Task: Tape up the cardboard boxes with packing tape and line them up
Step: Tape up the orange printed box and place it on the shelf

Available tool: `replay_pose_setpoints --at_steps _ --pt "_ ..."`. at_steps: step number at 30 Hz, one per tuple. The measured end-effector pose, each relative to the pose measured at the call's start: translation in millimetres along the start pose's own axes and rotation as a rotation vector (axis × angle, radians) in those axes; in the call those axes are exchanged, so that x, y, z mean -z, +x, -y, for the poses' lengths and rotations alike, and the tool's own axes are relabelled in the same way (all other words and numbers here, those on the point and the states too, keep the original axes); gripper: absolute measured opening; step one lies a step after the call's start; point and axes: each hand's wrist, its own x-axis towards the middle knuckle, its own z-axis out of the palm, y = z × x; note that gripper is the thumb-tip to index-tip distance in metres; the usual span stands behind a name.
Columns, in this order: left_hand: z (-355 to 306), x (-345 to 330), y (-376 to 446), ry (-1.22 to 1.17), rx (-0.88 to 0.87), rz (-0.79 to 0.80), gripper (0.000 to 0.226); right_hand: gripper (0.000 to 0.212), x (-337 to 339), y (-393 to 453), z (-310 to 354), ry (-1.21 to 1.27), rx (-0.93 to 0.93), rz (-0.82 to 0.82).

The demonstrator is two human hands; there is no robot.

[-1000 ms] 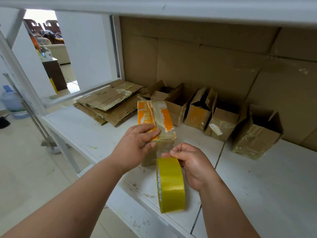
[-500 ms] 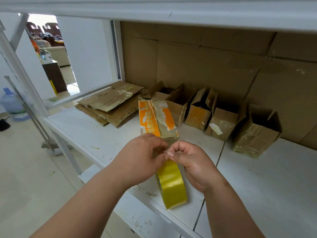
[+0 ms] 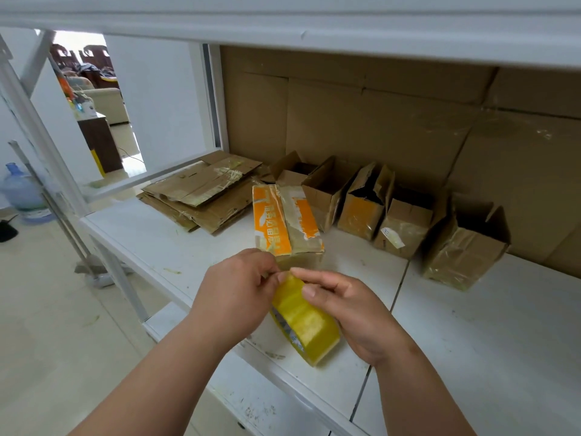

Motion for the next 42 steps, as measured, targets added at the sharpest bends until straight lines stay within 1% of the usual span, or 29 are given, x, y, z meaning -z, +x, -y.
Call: replay_pose_setpoints --at_steps 3,4,7,9,13,18,20,24,26,28,31,33,35,36,39,40,42 --pt "2 5 -2 -0.051 0.156 -0.056 0.013 0.072 16 -5 -5 0.050 -0.052 0.158" --pt "3 8 -2 -0.087 0.219 -0.076 0.014 0.075 20 -7 -5 0.037 -0.059 0.206" --pt "5 14 0 -0.231 0.350 -0.120 0.019 0.069 24 -8 -2 -0.027 -0.025 0.276" --pt "4 17 0 -0.333 0.390 -0.145 0.021 0.070 23 -7 0 -0.037 -0.010 0.259" --pt "-2 21 -3 -0.514 0.455 -0.156 0.021 0.078 26 -8 8 0.083 0.056 0.246" --pt "-3 28 -2 -0.811 0.541 -0.204 0.015 0.074 40 -8 23 0.073 0.128 0.209" --pt "-2 33 0 -0.862 0.542 -0.223 0.013 0.073 47 -9 28 0.034 0.142 0.214" --pt "-9 32 2 -0.860 0.509 -0.262 0.016 0.071 57 -9 44 -0.055 0.176 0.225" --pt "-11 35 5 -0.871 0.504 -0.311 0.019 0.073 66 -8 52 -0.112 0.205 0.199" --pt "-6 41 10 -0.908 0.522 -0.375 0.018 0.069 76 -8 58 -0.129 0.222 0.160" --pt "0 43 15 -0.942 0.573 -0.392 0.014 0.064 93 -6 65 -0.104 0.208 0.107" --pt "2 38 19 -0.936 0.610 -0.405 0.012 0.068 101 -1 70 -0.155 0.184 0.065" --pt "4 32 23 -0.920 0.642 -0.428 0.011 0.074 106 5 74 -0.262 0.158 -0.017" --pt "5 31 25 -0.918 0.658 -0.440 0.010 0.072 108 8 77 -0.322 0.145 -0.067" --pt "11 25 30 -0.914 0.702 -0.441 0.012 0.048 111 15 84 -0.480 0.108 -0.179" --pt "13 22 31 -0.911 0.719 -0.436 0.013 0.043 111 19 86 -0.503 0.093 -0.209" --pt "16 17 30 -0.906 0.751 -0.434 0.012 0.041 109 26 87 -0.528 0.062 -0.241"
